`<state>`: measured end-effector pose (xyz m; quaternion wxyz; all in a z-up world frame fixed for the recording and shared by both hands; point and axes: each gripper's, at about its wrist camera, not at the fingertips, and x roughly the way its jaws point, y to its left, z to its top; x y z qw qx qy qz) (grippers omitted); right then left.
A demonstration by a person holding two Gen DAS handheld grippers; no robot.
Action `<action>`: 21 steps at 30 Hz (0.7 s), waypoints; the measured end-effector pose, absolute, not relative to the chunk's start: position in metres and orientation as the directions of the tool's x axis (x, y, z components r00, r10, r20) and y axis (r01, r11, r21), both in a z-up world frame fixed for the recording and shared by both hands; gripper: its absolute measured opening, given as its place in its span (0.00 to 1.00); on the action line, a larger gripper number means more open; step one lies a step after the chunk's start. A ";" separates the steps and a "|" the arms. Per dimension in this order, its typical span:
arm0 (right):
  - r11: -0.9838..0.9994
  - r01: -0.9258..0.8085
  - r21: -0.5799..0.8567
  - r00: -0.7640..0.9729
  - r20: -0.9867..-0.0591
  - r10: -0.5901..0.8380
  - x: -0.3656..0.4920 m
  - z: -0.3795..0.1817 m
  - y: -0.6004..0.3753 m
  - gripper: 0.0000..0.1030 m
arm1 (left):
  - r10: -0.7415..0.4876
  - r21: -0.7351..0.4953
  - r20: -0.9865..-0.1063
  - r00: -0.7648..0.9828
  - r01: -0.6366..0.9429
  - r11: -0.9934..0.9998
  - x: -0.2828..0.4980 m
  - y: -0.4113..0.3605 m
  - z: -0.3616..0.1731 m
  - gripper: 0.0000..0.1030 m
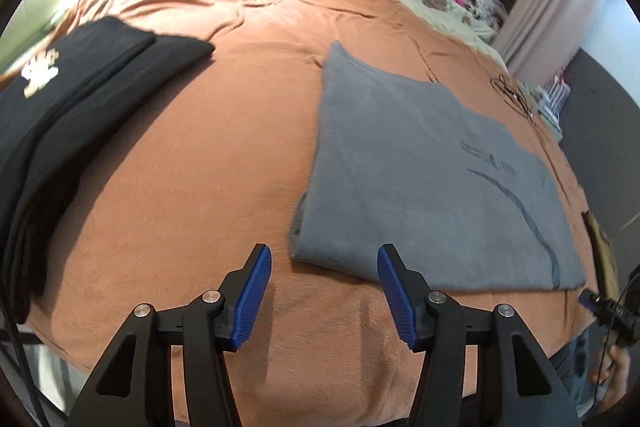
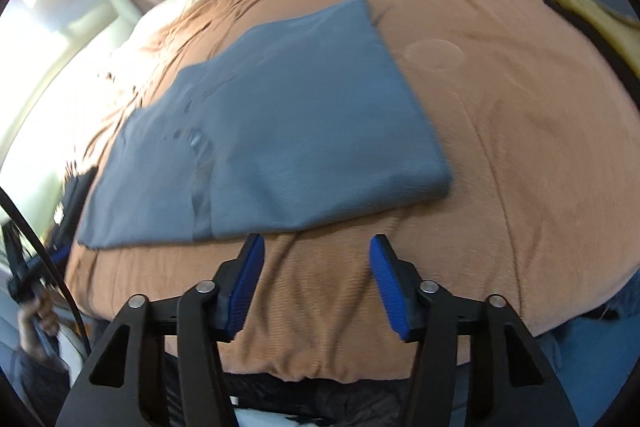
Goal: Fold small clothes
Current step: 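Grasp the shirt edge with the left gripper while the right gripper grasps it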
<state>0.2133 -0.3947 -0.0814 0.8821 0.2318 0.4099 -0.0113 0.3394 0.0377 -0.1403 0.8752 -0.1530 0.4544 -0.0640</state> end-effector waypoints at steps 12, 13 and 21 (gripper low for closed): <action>0.647 0.252 0.720 0.728 -0.581 0.364 0.205 -0.116 -0.441 0.50 | -0.429 -0.583 -0.732 0.530 -0.159 0.797 0.352 0.055 -0.176 0.54; 0.632 0.258 0.731 0.736 -0.572 0.361 0.204 -0.118 -0.445 0.50 | -0.432 -0.588 -0.728 0.532 -0.161 0.793 0.353 0.054 -0.177 0.54; 0.611 0.269 0.744 0.782 -0.539 0.312 0.204 -0.128 -0.453 0.41 | -0.407 -0.555 -0.725 0.556 -0.121 0.823 0.361 0.045 -0.178 0.43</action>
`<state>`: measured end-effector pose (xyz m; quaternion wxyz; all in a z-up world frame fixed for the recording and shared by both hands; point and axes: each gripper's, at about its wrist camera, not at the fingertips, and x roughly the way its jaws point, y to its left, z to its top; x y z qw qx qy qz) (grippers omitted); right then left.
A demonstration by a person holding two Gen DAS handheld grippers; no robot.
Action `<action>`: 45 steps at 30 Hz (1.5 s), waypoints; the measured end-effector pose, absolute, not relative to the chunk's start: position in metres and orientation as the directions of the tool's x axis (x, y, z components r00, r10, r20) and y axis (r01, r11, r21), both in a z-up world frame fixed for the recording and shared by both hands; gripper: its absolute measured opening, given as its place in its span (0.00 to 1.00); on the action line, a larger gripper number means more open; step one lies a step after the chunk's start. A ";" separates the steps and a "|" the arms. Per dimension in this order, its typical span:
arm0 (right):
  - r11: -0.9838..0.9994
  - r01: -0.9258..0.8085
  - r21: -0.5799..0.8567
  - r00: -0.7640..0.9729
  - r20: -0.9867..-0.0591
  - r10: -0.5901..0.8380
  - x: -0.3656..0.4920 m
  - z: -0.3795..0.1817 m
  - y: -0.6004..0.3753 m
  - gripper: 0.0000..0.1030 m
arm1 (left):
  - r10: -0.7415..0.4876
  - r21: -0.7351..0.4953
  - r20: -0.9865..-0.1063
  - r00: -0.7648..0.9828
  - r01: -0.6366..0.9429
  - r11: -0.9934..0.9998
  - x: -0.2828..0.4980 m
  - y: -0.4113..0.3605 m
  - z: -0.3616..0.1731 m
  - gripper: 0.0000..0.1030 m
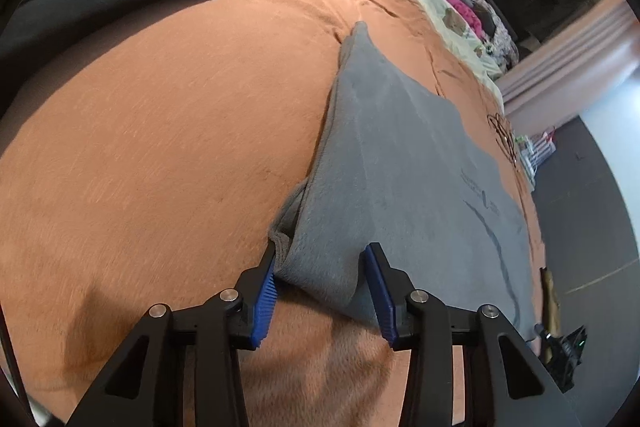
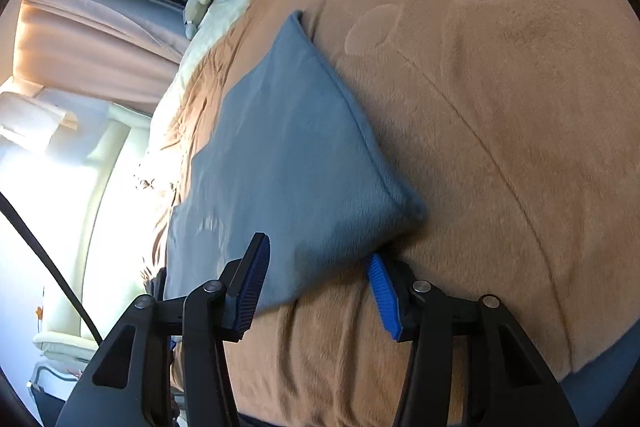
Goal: Fold small clothes
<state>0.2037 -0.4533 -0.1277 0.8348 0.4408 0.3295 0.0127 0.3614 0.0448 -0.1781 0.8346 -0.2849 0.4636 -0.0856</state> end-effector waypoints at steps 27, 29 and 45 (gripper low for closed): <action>0.721 0.234 0.652 0.785 -0.564 0.255 0.141 -0.086 -0.434 0.01 | -0.401 -0.587 -0.641 0.655 -0.081 0.806 0.307 0.085 -0.129 0.06; 0.745 0.228 0.627 0.776 -0.579 0.250 0.134 -0.084 -0.430 0.01 | -0.402 -0.592 -0.635 0.659 -0.082 0.802 0.297 0.088 -0.129 0.06; 0.881 0.386 0.273 0.673 -0.737 -0.066 0.135 -0.034 -0.407 0.17 | -0.435 -0.635 -0.613 0.660 -0.082 0.768 0.279 0.084 -0.159 0.06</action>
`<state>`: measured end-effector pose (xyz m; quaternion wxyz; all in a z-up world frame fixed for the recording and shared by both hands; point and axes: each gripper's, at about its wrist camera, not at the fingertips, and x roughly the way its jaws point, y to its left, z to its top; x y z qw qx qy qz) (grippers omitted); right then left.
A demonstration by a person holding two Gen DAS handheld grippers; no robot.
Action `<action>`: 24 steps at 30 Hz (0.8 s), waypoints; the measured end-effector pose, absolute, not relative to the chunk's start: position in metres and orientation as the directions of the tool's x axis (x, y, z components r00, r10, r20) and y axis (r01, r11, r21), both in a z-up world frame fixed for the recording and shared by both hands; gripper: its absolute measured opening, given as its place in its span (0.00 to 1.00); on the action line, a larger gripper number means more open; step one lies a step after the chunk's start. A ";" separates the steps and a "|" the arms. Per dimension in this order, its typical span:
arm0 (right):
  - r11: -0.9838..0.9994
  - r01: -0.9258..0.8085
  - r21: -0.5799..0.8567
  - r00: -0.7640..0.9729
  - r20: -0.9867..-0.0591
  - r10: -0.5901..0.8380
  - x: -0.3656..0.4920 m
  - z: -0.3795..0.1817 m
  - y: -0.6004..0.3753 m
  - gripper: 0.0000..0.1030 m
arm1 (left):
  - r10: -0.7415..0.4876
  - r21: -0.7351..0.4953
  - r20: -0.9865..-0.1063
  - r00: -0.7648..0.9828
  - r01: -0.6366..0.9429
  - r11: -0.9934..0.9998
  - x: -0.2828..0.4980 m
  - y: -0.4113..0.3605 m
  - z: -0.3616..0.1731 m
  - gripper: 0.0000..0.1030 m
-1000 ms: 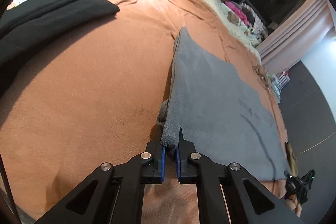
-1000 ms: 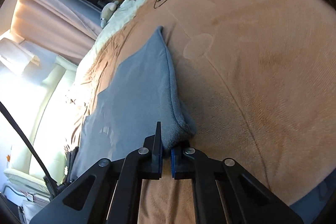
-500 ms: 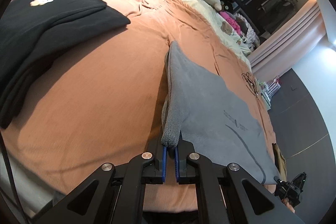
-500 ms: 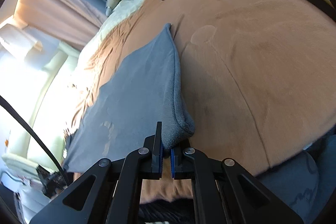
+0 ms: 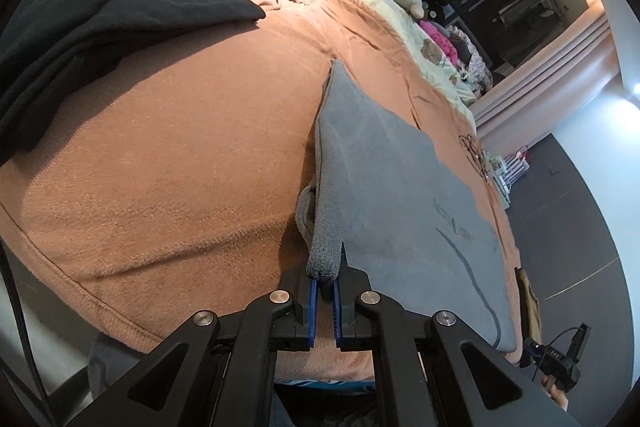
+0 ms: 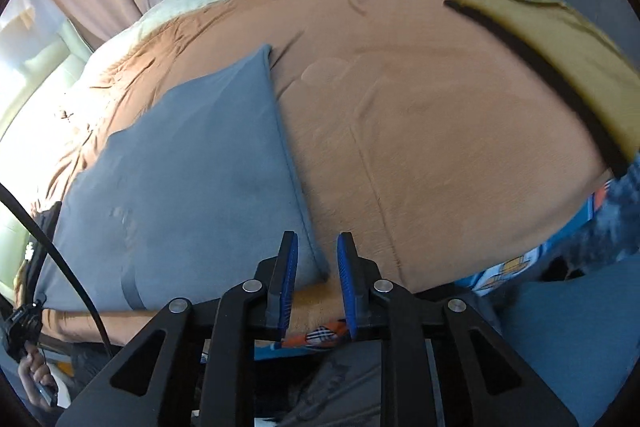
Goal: Fold small clothes
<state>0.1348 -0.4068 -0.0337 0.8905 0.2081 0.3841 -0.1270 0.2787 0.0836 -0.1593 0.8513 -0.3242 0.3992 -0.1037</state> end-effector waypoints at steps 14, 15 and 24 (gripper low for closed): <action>0.975 0.053 0.214 0.642 -0.756 0.131 0.216 -0.009 -0.243 0.17 | -0.489 -0.699 -0.571 0.660 -0.077 0.711 0.280 0.090 -0.170 0.06; 0.977 0.038 0.209 0.633 -0.761 0.139 0.223 -0.011 -0.234 0.17 | -0.493 -0.704 -0.567 0.660 -0.078 0.706 0.280 0.091 -0.171 0.06; 0.984 -0.064 0.167 0.559 -0.811 0.174 0.266 -0.039 -0.179 0.17 | -0.510 -0.713 -0.564 0.650 -0.072 0.697 0.282 0.092 -0.175 0.06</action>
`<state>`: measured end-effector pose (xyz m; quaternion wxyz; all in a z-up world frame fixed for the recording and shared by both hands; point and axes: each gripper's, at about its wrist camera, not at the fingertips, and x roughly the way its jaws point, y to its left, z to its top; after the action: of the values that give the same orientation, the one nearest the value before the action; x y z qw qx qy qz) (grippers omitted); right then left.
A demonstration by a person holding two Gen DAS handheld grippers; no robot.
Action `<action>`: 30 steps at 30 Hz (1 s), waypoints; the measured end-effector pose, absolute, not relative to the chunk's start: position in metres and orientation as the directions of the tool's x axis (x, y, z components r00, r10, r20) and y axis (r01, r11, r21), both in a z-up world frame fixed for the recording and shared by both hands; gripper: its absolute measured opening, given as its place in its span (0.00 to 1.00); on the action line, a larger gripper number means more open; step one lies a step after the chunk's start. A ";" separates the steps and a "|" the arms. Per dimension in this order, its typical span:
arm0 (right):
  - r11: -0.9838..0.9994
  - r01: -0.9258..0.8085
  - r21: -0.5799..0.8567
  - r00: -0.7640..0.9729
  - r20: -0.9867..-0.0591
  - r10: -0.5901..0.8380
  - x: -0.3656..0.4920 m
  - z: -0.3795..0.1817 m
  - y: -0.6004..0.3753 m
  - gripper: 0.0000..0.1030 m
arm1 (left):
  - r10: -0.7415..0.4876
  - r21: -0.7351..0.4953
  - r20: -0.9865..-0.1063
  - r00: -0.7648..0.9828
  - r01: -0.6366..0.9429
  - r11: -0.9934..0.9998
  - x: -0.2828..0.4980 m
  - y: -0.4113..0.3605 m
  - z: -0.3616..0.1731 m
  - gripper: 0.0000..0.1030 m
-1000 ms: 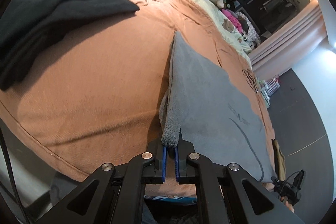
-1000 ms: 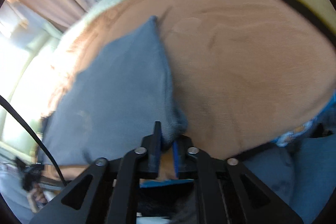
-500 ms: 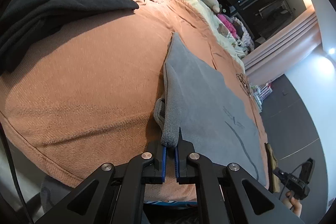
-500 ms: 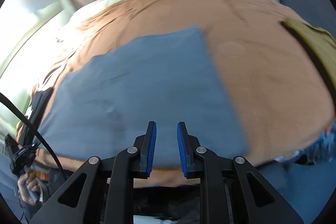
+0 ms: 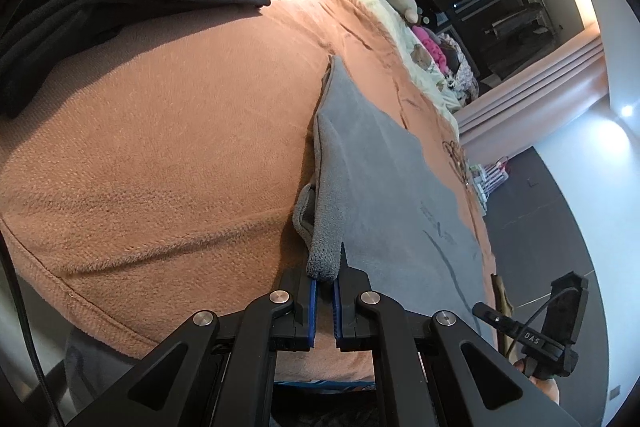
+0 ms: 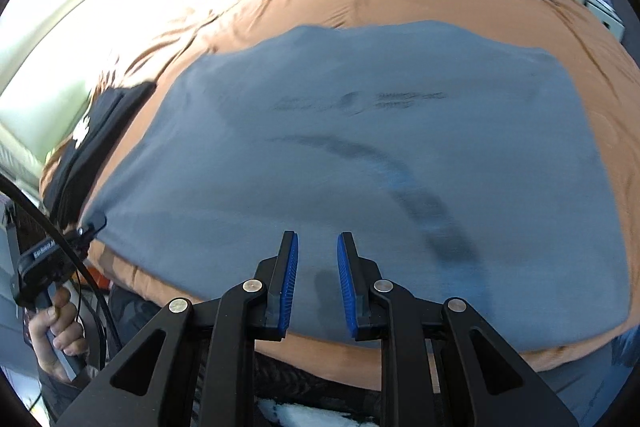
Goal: Fold small clothes
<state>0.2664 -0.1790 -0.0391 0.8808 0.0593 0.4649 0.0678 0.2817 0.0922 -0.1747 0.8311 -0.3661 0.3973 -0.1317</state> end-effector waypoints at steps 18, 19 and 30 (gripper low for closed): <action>0.992 -0.110 0.056 0.489 -0.866 0.103 0.277 -0.049 -0.149 0.17 | -0.530 -0.747 -0.553 0.644 -0.101 0.657 0.282 0.095 -0.184 0.06; 0.993 -0.108 0.056 0.491 -0.865 0.102 0.282 -0.049 -0.149 0.17 | -0.531 -0.751 -0.552 0.643 -0.107 0.652 0.282 0.095 -0.185 0.06; 0.995 -0.044 0.085 0.484 -0.870 0.095 0.358 -0.063 -0.161 0.16 | -0.530 -0.774 -0.566 0.631 -0.186 0.605 0.282 0.099 -0.193 0.06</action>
<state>0.3579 -0.1614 -0.0626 0.8611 0.0254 0.5062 0.0404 0.2816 0.0990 -0.1933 0.7935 -0.4311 0.4157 -0.1084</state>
